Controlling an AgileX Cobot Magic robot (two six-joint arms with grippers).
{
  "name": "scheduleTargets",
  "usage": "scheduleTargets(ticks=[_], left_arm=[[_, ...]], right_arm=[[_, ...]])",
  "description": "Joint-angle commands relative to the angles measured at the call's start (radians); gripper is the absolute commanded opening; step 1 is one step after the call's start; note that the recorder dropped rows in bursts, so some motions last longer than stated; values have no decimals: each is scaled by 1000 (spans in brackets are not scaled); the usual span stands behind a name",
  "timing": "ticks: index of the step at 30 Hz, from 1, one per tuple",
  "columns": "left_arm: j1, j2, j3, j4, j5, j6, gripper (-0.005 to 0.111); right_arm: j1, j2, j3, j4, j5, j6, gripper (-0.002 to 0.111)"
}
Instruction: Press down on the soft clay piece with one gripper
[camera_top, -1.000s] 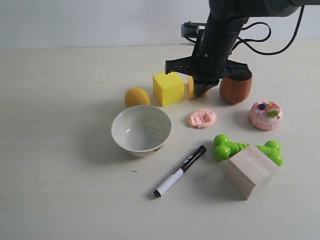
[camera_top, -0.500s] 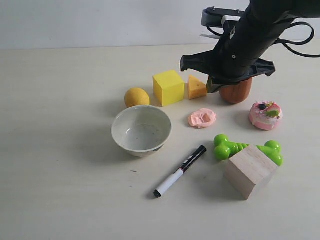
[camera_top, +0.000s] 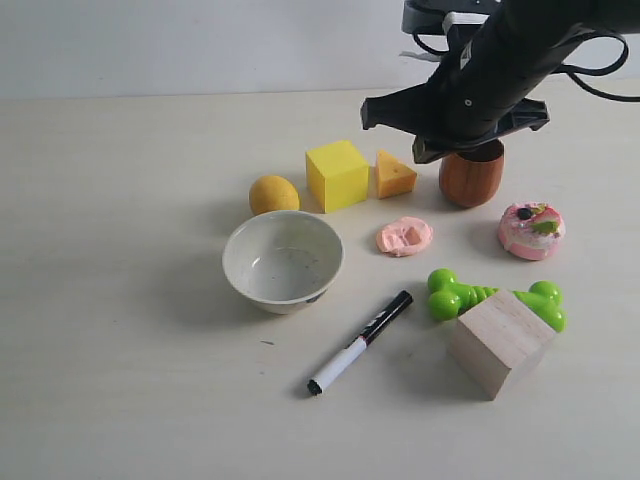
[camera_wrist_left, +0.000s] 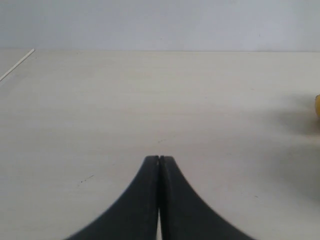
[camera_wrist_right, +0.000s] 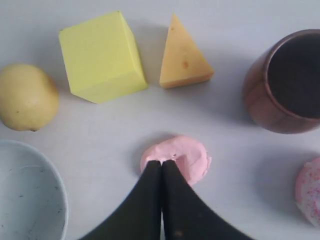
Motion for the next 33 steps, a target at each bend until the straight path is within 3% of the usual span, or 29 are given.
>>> scheduleTargets(ticks=[1,16,22,26,33], left_arm=[[-5,-5,-3,-2,-9,-6,0],[-5,-5,-3,-2,-9,-6,0],[-5,-5,-3,-2,-9,-6,0],[-5,-5,-3,-2,-9,-6,0],[-5,-5,-3,-2,-9,-6,0]], right_arm=[[0,-8,11,-60,1,-8,0],[0,-39,34,-106,6,0,0],[-5,-271,180,-191,-155,0,0],[-77,-457,297,-231,-169,59,0],[-306,-749,524,-270,-197,98,0]])
